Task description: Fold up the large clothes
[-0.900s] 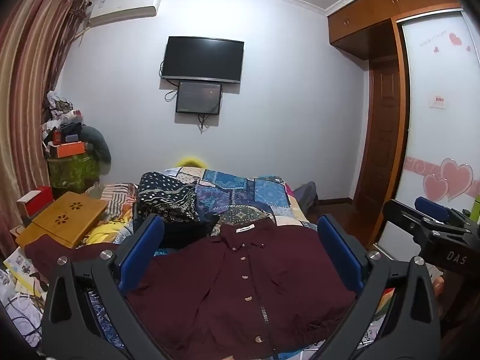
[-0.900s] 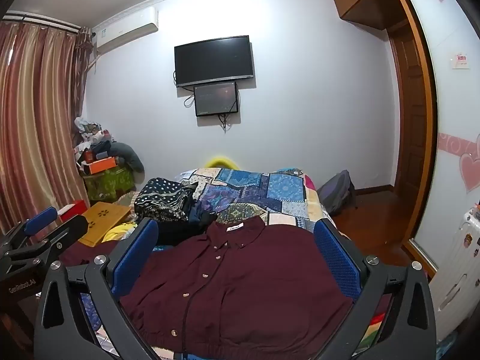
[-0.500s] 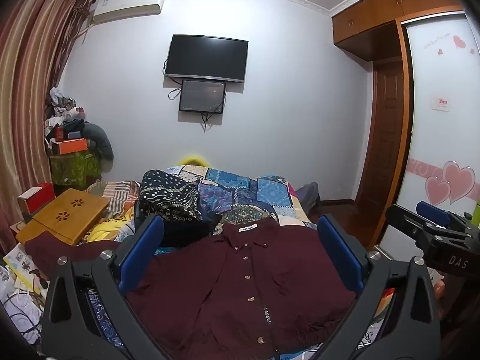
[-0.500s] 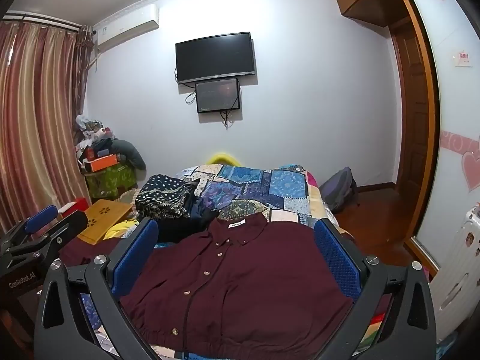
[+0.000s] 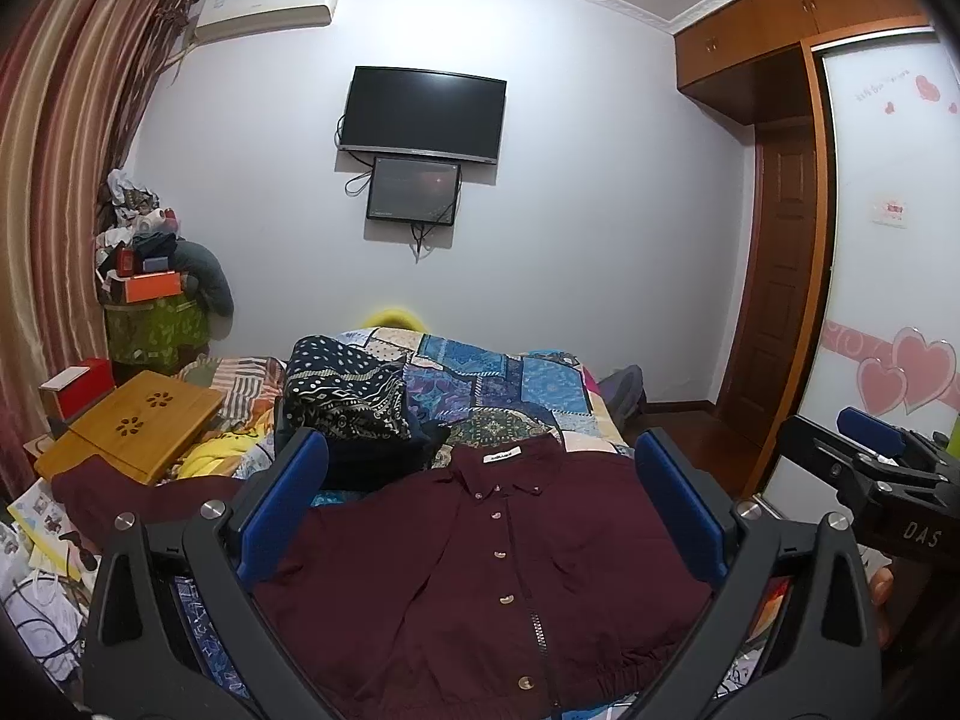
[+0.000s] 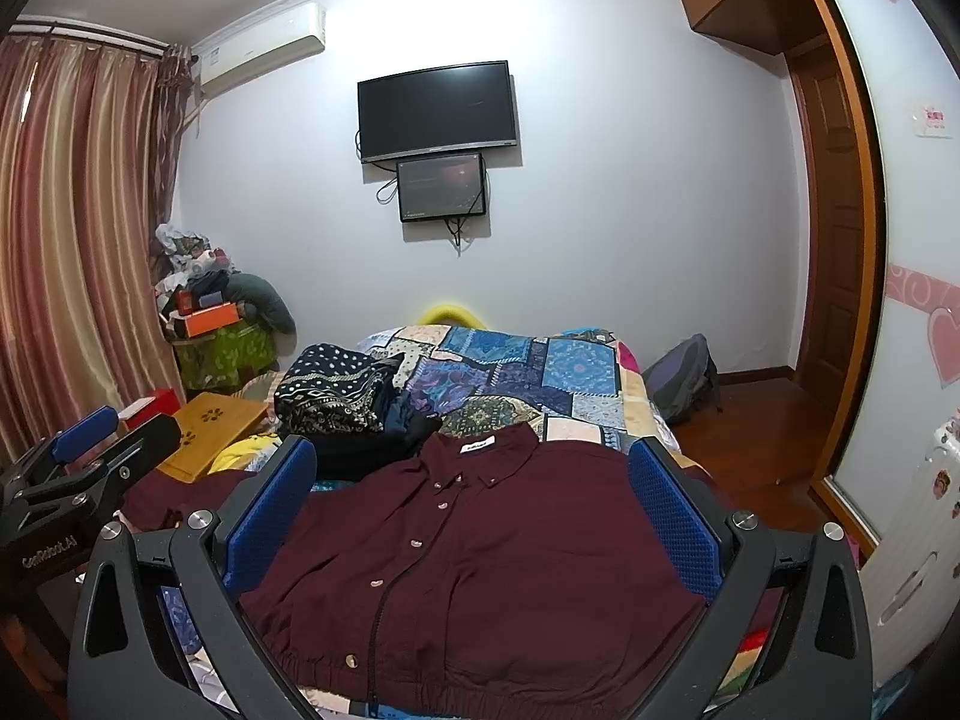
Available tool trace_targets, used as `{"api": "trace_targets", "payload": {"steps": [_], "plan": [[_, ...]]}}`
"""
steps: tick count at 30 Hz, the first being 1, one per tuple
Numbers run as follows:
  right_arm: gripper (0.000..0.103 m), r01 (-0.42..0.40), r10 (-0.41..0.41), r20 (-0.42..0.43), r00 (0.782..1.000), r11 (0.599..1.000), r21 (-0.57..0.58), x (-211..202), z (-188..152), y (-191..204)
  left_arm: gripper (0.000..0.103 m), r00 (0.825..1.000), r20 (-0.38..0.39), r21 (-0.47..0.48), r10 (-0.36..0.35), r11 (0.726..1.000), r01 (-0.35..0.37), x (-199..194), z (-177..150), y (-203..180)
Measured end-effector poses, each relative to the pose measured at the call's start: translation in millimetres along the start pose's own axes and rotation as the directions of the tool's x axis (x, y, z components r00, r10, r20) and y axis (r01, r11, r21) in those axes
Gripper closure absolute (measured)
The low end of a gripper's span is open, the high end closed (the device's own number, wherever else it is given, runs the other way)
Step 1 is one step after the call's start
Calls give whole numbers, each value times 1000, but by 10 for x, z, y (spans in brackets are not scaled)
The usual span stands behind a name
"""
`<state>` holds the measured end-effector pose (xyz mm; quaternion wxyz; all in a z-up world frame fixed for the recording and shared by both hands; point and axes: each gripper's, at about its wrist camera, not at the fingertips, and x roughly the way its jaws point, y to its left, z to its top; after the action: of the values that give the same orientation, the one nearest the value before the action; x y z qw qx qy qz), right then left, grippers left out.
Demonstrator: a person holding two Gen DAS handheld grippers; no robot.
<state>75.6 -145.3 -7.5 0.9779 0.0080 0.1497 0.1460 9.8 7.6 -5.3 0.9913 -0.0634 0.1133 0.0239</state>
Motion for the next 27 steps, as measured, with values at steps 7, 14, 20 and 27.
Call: {"api": "trace_targets", "payload": {"steps": [7, 14, 20, 27], "plan": [[0, 1, -1, -4, 1000, 1000, -2, 5, 22, -10, 0, 1000, -4, -6, 0, 1000, 0, 7, -14, 25], [0, 3, -3, -4, 1000, 1000, -5, 7, 6, -8, 0, 1000, -7, -10, -3, 1000, 3, 8, -12, 45], [0, 3, -3, -6, 1000, 1000, -7, 13, 12, -19, 0, 1000, -18, -26, -5, 1000, 4, 18, -15, 74], [0, 4, -4, -8, 1000, 1000, -6, 27, 10, -19, 0, 1000, -23, -26, -8, 1000, 7, 28, -17, 76]]}}
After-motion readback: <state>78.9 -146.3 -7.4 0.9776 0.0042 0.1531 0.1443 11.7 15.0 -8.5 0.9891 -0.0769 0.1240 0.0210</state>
